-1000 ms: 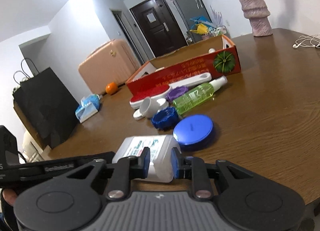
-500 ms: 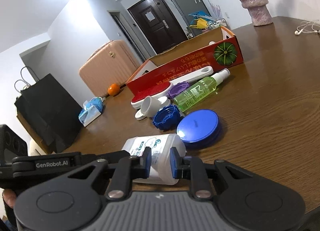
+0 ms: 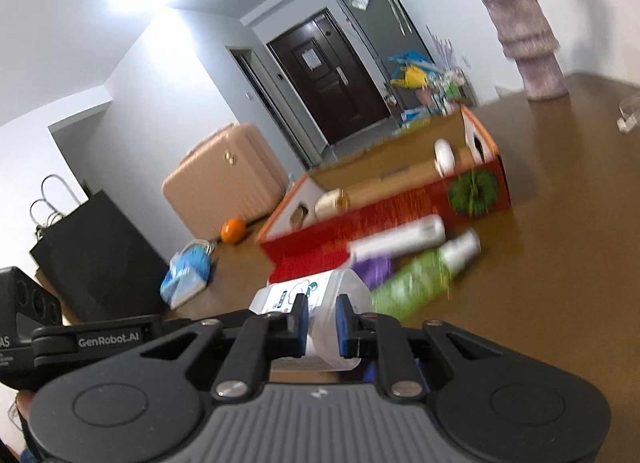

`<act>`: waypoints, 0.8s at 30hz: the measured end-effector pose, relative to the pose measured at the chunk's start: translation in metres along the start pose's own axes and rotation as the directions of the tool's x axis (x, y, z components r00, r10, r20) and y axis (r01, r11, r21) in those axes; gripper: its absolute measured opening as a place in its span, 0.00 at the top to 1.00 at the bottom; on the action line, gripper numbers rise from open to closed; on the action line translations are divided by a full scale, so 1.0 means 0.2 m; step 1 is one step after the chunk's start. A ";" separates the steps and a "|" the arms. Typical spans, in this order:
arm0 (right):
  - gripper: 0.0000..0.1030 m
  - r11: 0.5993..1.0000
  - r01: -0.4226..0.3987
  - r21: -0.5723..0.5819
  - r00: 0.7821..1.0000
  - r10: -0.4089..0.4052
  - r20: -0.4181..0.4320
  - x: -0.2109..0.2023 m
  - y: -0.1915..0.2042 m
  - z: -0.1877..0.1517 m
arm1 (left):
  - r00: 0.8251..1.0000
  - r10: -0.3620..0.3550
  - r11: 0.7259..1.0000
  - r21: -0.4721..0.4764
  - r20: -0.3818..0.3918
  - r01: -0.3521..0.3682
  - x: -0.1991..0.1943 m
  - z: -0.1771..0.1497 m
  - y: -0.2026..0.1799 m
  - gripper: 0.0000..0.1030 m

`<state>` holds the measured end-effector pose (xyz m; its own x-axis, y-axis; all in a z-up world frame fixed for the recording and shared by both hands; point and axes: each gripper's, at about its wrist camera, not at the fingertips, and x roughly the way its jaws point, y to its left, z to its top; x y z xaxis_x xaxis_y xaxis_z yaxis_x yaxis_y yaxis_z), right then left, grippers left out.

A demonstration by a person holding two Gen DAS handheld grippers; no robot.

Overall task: Organize rigid objects
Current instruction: 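Carry the pill bottle into the cardboard box and open the right tool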

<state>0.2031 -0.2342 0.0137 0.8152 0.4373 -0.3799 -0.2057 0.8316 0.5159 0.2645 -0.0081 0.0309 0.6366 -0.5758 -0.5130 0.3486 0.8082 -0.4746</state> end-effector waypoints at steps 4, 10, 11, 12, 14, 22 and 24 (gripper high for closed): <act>0.86 1.000 0.004 -0.019 0.999 -0.003 0.047 0.14 -0.03 0.23 | 1.000 -0.017 1.000 -0.004 -0.003 0.017 0.15 0.24 0.03 0.78; 0.86 1.000 -0.003 0.022 0.998 0.002 0.060 0.47 -0.13 0.58 | 0.999 0.023 0.999 0.035 0.039 -0.024 0.45 0.61 0.09 0.78; 0.86 1.000 0.001 0.031 0.999 -0.002 0.053 0.56 -0.17 0.65 | 0.999 0.025 0.999 0.034 0.033 -0.027 0.51 0.67 0.11 0.78; 0.86 0.999 0.005 0.045 0.999 -0.007 0.046 0.63 -0.20 0.70 | 0.999 0.027 0.999 0.033 0.025 -0.028 0.58 0.72 0.14 0.78; 0.86 0.998 0.009 0.057 1.000 -0.010 0.019 0.79 -0.26 0.81 | 0.999 0.045 0.999 0.016 -0.007 -0.045 0.74 0.84 0.20 0.78; 0.86 0.986 0.097 0.134 0.989 -0.081 -0.122 1.36 -0.53 1.04 | 0.984 0.096 0.995 -0.017 -0.149 -0.099 1.31 1.07 0.43 0.78; 0.83 0.980 0.138 0.143 0.980 -0.114 -0.164 1.46 -0.57 1.02 | 0.980 0.106 0.993 -0.030 -0.168 -0.112 1.39 1.07 0.47 0.78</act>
<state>0.5758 -0.2722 0.0008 0.7332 0.3898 -0.5572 -0.0114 0.8263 0.5631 0.6215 -0.0665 -0.0027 0.5449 -0.4995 -0.6734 0.2538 0.8637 -0.4353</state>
